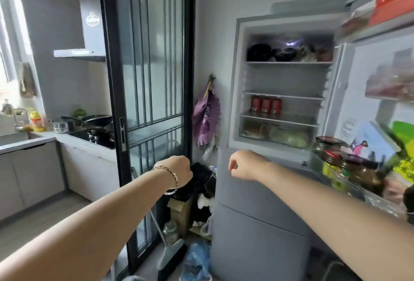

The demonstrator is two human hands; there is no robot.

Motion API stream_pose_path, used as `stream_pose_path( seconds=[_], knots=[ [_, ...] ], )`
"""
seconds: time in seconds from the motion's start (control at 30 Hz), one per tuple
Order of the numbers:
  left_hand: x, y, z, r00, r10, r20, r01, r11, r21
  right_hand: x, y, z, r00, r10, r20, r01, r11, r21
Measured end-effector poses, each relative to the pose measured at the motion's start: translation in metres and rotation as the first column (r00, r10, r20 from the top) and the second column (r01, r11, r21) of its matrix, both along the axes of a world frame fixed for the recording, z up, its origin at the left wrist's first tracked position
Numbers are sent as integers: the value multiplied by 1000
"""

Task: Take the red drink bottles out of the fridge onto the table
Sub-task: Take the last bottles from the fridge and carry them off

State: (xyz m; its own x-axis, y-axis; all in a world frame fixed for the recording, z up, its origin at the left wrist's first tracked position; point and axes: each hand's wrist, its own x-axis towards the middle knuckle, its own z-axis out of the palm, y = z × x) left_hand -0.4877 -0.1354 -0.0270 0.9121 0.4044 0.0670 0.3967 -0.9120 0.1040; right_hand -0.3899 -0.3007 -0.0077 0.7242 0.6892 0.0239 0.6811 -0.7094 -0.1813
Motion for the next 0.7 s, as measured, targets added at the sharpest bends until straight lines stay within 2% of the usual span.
stream_pose_path(
  seconds=[0.2, 0.3, 0.6, 0.7],
  knots=[
    [142, 33, 19, 982, -190, -7, 190, 977, 96, 112, 20, 17, 986, -166, 35, 164, 985, 48],
    [226, 44, 32, 959, -280, 45, 276, 957, 87, 175, 25, 26, 966, -254, 50, 248, 963, 102],
    [428, 24, 35, 906, -387, 171, 377, 922, 91, 352, -5, 27, 895, -439, 84, 430, 897, 101],
    [466, 22, 33, 900, -417, 124, 402, 906, 130, 394, -8, 24, 891, -447, 84, 438, 893, 101]
  ],
)
